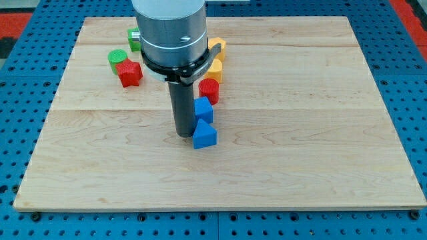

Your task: Slide the red circle a bit right

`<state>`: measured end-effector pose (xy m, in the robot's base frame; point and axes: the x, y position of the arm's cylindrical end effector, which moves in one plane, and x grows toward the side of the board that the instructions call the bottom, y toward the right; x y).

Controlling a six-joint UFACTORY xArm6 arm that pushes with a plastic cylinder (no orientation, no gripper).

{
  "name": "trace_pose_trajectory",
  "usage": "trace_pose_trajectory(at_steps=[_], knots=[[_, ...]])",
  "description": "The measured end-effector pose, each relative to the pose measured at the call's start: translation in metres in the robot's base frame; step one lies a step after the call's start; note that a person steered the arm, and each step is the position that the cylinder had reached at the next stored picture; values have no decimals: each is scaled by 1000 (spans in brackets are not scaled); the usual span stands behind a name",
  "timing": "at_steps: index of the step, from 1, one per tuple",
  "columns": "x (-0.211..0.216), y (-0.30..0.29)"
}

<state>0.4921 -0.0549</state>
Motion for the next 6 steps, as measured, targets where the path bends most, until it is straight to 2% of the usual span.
trace_pose_trajectory(at_steps=[1, 3, 6], knots=[[-4, -16], [-37, -4], [-41, 0]])
